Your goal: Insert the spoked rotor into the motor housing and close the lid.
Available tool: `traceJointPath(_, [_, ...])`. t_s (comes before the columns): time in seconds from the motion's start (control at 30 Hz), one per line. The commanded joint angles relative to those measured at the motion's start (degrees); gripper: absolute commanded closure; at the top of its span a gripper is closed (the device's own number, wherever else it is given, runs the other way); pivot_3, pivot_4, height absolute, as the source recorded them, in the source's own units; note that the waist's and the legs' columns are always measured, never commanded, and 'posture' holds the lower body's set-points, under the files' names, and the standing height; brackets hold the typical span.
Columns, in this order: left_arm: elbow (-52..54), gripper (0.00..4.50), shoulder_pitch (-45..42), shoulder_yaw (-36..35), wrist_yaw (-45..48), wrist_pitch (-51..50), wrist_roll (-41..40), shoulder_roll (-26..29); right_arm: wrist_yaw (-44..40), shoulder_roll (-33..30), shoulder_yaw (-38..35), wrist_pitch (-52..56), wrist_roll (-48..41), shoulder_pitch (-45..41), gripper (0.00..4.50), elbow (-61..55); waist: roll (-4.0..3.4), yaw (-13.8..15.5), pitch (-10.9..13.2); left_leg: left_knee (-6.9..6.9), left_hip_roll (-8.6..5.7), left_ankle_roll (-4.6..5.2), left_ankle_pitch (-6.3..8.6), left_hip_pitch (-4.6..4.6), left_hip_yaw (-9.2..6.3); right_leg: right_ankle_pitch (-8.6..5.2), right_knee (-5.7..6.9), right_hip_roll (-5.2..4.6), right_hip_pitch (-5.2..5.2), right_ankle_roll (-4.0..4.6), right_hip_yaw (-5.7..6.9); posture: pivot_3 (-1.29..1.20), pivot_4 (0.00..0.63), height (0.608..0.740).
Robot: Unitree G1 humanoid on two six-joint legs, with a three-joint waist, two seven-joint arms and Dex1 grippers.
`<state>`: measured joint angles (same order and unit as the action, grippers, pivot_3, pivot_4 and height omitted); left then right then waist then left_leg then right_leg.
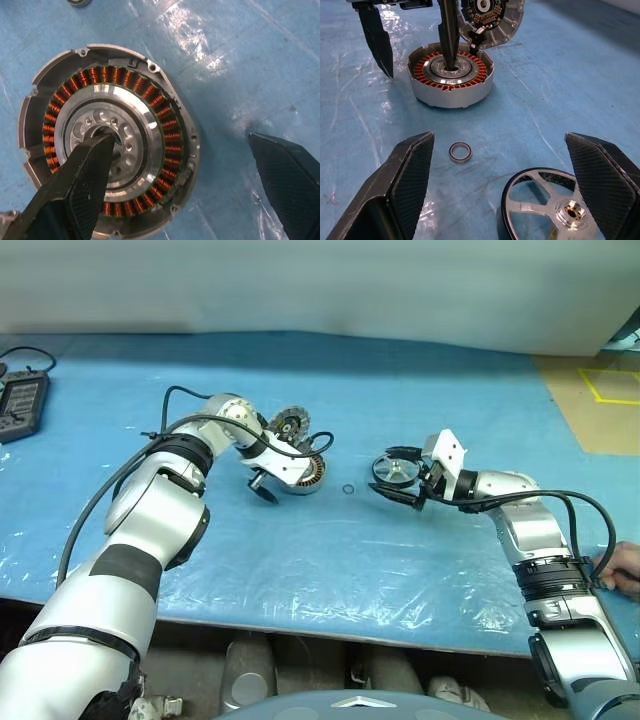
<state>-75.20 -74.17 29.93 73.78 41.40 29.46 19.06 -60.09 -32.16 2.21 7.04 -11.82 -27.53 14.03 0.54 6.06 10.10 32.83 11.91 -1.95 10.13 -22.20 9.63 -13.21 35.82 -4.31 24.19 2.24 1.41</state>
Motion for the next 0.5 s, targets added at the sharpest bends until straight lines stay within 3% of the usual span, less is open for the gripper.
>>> traceJointPath(0.03, [-0.44, 0.01, -1.09, 1.20, -1.64, -0.65, 1.88, -0.50, -0.25, -0.46, -1.45, 0.38, -1.82, -1.06, 0.17, -1.52, 0.00, 0.00, 0.00, 0.00, 0.00, 0.00, 0.00, 0.02, 0.00, 0.00, 0.01, 0.00, 0.00, 0.00, 0.00, 0.00, 0.150, 0.740])
traceJointPath(0.13, [-0.65, 0.01, -1.27, 1.51, -2.49, -1.10, 2.58, -1.28, -0.35, -0.60, -1.47, 0.68, -2.00, -0.44, 0.17, -2.36, 0.00, 0.12, 0.00, 0.01, -0.01, 0.00, 0.00, 0.09, -0.01, 0.00, 0.01, -0.01, -0.09, 0.00, 0.00, 0.00, 0.150, 0.740])
traceJointPath(0.3, [-1.03, 1.18, -1.15, 2.50, -5.69, -2.09, 4.58, -2.24, -0.36, -1.18, -1.76, 1.07, -2.19, -0.23, 0.00, -3.01, 0.00, 0.24, 0.00, 0.12, -0.02, 0.01, 0.00, 0.11, -0.02, 0.00, 0.00, -0.05, -0.15, 0.01, 0.00, 0.00, 0.150, 0.740])
traceJointPath(0.4, [-1.33, 1.18, -0.91, 2.87, -5.92, -2.40, 5.11, -2.61, -0.18, -1.23, -1.72, 1.20, -2.30, -0.25, 0.00, -3.29, -0.01, 0.33, -0.01, 0.12, -0.02, 0.01, 0.00, 0.14, -0.02, 0.00, 0.00, -0.05, -0.17, 0.01, 0.00, 0.00, 0.150, 0.740])
traceJointPath(0.5, [-1.46, 1.72, -0.64, 3.11, -6.59, -2.45, 5.62, -3.06, 0.15, -1.16, -1.66, 1.24, -2.36, -0.03, 0.00, -3.67, -0.01, 0.53, -0.01, 0.13, -0.02, 0.01, 0.00, 0.21, -0.03, 0.00, 0.01, -0.05, -0.25, 0.00, 0.00, 0.00, 0.150, 0.740])
